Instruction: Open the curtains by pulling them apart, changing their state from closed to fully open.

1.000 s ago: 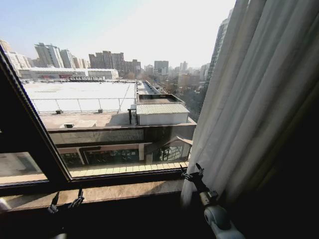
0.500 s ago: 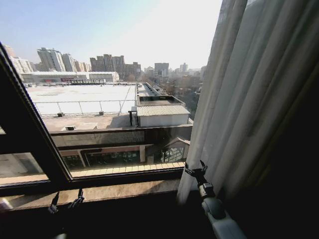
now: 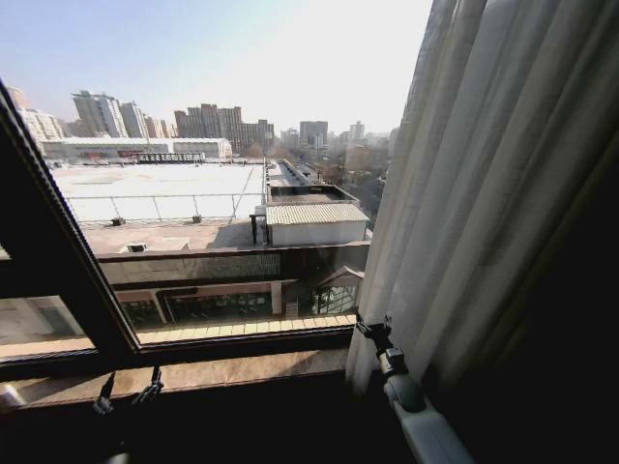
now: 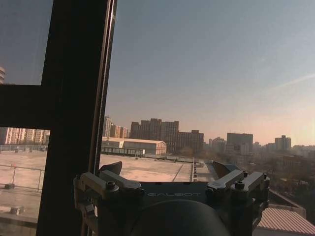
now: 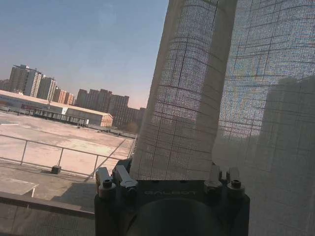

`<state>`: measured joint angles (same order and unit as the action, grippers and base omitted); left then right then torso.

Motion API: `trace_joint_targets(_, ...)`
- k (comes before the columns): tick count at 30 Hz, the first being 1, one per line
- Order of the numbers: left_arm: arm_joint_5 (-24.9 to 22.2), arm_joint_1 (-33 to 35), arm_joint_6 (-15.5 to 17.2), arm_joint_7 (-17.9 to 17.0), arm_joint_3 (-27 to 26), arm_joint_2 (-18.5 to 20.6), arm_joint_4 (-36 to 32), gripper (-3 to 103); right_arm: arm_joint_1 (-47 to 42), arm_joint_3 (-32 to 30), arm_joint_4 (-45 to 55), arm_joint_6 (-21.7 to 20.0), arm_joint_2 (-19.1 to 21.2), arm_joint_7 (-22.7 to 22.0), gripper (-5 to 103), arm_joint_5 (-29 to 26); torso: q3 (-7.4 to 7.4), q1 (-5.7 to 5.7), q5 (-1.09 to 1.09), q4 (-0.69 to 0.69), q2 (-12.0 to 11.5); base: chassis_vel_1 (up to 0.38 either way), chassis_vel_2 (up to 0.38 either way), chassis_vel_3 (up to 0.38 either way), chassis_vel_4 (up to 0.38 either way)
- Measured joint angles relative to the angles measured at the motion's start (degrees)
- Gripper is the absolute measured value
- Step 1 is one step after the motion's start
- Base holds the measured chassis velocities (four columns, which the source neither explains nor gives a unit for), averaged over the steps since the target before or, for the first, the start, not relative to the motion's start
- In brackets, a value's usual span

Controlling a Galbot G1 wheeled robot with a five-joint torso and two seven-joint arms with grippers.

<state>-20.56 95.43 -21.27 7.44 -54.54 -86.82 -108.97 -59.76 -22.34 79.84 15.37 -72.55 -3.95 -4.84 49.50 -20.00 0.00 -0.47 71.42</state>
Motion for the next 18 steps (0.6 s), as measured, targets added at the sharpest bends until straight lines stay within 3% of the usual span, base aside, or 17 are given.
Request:
trace_joint_targets(5,0.0,0.0,0.0,0.0,0.0,0.0,0.0,100,-0.32,0.0,0.11,1.34,-0.24,1.47,45,-2.36,0.0,0.0,0.01,-0.01,0.01,0.0,0.0,0.0,0.0)
trace_joint_targets(7,0.0,0.0,0.0,0.0,0.0,0.0,0.0,100,-0.34,-0.02,0.12,1.49,-0.32,1.72,45,-2.77,0.0,0.0,0.01,0.0,0.01,0.0,0.0,0.0,0.0)
trace_joint_targets(18,0.0,0.0,0.0,0.0,0.0,0.0,0.0,100,-1.16,-0.75,1.12,2.05,-0.63,7.0,3,-5.94,0.0,0.0,0.0,0.0,0.01,0.0,0.0,0.0,0.0)
